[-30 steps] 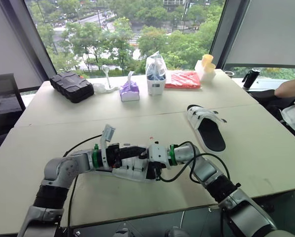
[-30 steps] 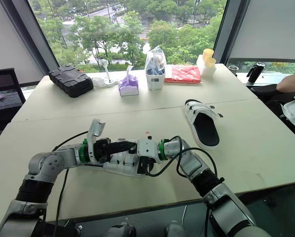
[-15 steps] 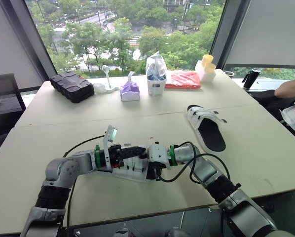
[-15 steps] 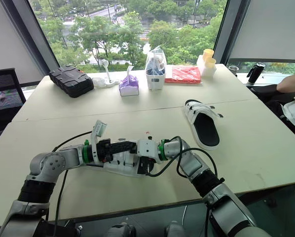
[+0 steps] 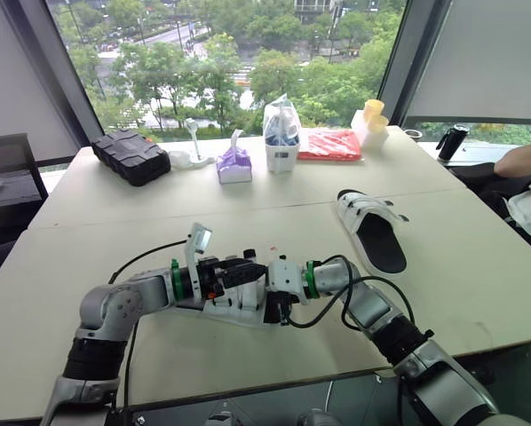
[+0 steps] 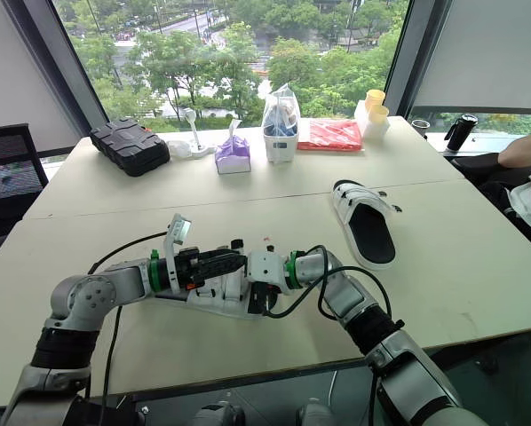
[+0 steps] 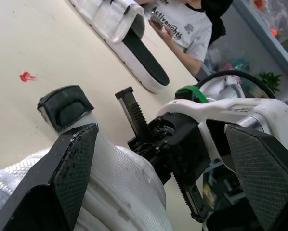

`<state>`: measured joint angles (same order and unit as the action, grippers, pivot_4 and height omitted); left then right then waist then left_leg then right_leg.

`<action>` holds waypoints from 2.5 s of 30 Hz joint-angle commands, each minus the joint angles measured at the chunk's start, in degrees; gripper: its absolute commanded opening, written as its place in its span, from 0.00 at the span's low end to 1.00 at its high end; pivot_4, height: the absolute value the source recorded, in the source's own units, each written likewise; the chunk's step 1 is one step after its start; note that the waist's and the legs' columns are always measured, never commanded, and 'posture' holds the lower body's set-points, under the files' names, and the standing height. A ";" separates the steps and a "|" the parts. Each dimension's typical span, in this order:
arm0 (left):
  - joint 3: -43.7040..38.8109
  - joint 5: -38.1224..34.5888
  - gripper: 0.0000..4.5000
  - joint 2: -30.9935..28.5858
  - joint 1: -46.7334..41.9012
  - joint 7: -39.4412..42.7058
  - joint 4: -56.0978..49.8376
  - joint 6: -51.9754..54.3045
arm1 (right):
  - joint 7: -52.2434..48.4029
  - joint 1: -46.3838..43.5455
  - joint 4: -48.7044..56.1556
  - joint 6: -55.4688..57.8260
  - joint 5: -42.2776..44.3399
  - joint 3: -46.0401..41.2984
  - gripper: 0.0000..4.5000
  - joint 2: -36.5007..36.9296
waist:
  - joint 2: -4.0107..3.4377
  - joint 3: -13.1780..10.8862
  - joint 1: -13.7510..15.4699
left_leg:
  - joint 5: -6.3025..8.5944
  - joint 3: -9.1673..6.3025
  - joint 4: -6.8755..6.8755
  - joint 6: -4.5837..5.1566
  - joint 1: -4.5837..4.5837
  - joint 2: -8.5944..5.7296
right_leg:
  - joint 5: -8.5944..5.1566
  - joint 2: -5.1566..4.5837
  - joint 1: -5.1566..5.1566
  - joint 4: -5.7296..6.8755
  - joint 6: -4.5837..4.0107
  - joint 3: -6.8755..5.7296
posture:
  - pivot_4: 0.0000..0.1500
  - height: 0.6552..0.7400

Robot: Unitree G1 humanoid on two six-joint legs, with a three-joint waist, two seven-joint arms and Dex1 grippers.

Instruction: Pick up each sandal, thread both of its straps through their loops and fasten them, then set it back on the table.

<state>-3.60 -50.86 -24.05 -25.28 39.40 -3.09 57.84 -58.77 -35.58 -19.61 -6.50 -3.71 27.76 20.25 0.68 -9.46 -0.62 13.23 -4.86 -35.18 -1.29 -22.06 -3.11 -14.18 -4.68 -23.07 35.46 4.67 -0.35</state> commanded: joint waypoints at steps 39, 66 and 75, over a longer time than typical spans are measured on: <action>10.19 27.62 0.02 -3.28 -17.16 27.05 27.50 -27.00 | -0.11 2.37 -5.30 2.86 -4.47 2.77 0.00 0.83 | 0.00 0.00 -0.19 | -0.04 0.06 0.03 -0.05 -0.01 -0.06 | 0.07 0.09 -0.05 0.02 0.18 0.00 | 1.00 1.00; 5.93 23.07 0.95 -0.62 -21.15 26.22 31.23 -11.36 | -0.10 2.27 -5.28 2.99 -4.54 2.82 0.00 0.77 | 0.00 0.00 -0.26 | -0.05 0.06 0.00 -0.04 0.00 -0.07 | 0.10 0.13 -0.05 0.10 0.23 -0.02 | 1.00 1.00; 5.39 22.51 0.43 0.11 -21.52 26.31 31.21 -8.06 | -0.06 2.44 -4.99 3.14 -4.53 2.69 0.00 1.08 | 0.00 0.00 -0.30 | -0.05 0.06 0.00 -0.05 0.01 -0.07 | 0.12 0.14 -0.05 0.12 0.28 -0.02 | 1.00 1.00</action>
<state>3.16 -27.04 -24.02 -45.43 65.05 29.01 49.40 -58.61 -35.77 -19.92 -6.55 -3.72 27.91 19.86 0.68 -9.46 -0.92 13.18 -4.79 -35.18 -1.34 -22.05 -3.18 -14.06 -4.54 -23.12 35.58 4.95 -0.37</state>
